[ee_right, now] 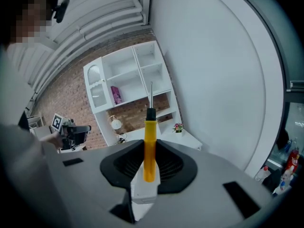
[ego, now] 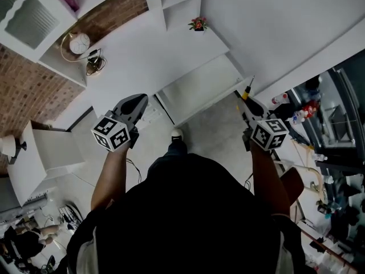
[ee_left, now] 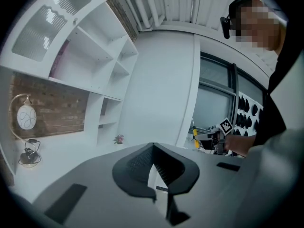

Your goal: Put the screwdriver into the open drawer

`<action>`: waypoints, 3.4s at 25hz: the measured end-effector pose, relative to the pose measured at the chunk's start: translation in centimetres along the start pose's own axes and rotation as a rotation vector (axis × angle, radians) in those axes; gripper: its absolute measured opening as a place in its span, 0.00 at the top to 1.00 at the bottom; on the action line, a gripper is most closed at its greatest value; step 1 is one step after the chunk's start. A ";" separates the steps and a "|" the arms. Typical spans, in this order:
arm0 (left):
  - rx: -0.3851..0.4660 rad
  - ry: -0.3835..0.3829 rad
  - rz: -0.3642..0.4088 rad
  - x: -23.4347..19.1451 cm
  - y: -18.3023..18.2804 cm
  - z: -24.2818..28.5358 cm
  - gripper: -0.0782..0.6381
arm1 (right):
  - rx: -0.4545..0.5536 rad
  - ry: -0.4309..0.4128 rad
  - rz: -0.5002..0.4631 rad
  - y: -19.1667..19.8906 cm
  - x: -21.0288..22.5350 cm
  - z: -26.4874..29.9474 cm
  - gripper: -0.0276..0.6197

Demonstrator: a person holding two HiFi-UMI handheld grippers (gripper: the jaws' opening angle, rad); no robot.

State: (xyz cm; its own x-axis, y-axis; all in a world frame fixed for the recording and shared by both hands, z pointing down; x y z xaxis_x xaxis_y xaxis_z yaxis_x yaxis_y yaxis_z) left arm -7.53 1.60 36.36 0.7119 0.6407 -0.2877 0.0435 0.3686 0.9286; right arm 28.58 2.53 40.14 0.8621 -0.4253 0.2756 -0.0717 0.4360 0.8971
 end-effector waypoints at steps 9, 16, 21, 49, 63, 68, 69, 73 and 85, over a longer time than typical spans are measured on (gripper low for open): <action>-0.032 0.035 -0.003 -3.5 -1.2 2.7 0.87 | 0.005 0.015 0.004 -1.2 0.6 3.7 0.83; -0.049 0.056 -0.005 -6.1 -2.1 4.9 0.87 | -0.003 0.032 0.015 -1.9 1.5 6.4 0.83; -0.058 0.073 -0.005 -8.1 -2.8 6.0 0.87 | 0.004 0.047 0.011 -2.6 1.6 8.5 0.83; -0.045 0.147 -0.025 -15.8 -5.9 8.8 0.87 | -0.007 0.149 -0.048 -5.0 2.9 15.2 0.83; -0.049 0.131 -0.043 -20.1 -6.1 8.9 0.87 | -0.076 0.148 -0.109 -3.6 2.7 19.7 0.83; -0.058 0.121 -0.057 -20.6 -5.6 8.7 0.87 | -0.100 0.148 -0.108 -3.0 2.9 20.2 0.83; -0.057 0.120 -0.060 -20.7 -5.6 8.7 0.87 | -0.106 0.146 -0.110 -2.8 3.0 20.4 0.83; -0.056 0.120 -0.067 -20.7 -5.3 8.4 0.87 | -0.144 0.141 -0.123 -1.9 3.2 20.8 0.83; -0.067 0.090 -0.070 -21.0 -4.7 7.3 0.87 | -0.263 0.117 -0.190 1.7 4.4 22.9 0.83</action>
State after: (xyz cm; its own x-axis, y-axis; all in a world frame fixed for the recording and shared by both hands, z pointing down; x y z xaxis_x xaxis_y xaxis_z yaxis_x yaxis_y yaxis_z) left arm -17.58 -18.52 39.73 0.6427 0.6687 -0.3739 0.0419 0.4567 0.8886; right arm 20.79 -16.73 50.82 0.9004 -0.4314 0.0565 0.2146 0.5533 0.8049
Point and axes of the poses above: the fingertips, and each gripper's own axes: z forward along the fingers, x to its right, y out of its underside, the point moved 3 cm from there along -z, backward along the fingers, and after that the axes turned 3 degrees about -z, right-handed, at the moved point
